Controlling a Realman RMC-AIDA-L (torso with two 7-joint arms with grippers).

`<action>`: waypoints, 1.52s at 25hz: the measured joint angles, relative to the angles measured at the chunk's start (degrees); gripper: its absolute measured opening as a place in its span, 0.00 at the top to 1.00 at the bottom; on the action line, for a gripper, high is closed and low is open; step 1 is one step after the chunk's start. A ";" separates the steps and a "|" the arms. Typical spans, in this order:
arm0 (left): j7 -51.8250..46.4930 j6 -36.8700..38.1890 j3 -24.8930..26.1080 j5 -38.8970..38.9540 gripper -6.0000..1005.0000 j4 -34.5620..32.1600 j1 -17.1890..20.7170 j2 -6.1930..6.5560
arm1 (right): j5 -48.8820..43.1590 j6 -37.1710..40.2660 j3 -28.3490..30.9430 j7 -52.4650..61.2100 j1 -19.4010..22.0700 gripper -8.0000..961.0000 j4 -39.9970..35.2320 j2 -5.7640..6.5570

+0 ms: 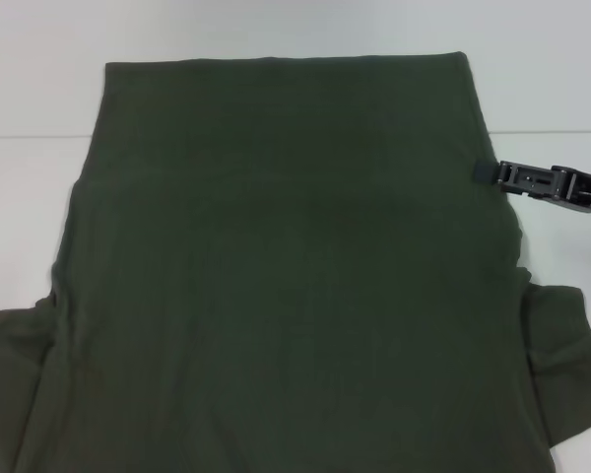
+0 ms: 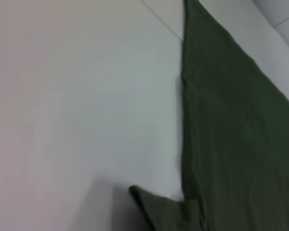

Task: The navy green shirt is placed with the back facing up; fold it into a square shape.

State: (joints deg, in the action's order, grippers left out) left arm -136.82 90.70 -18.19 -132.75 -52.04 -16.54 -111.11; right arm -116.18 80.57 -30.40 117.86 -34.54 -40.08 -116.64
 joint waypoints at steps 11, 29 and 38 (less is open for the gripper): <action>-2.57 2.08 -0.62 -9.37 0.98 -0.88 -5.99 3.98 | -0.24 0.06 -0.27 0.00 0.02 0.02 0.01 0.07; -9.52 14.37 -6.06 -17.16 0.98 -15.63 -11.97 1.76 | -0.29 0.50 -0.57 0.00 0.08 0.02 0.01 0.18; -16.94 21.31 -7.95 -17.65 0.98 -23.86 -15.42 -0.59 | -0.06 0.48 -0.63 0.00 0.09 0.02 0.01 0.26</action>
State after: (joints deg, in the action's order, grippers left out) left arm -153.76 112.01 -26.14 -150.40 -75.90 -31.96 -111.70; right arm -116.24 81.05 -31.04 117.86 -34.45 -40.08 -116.38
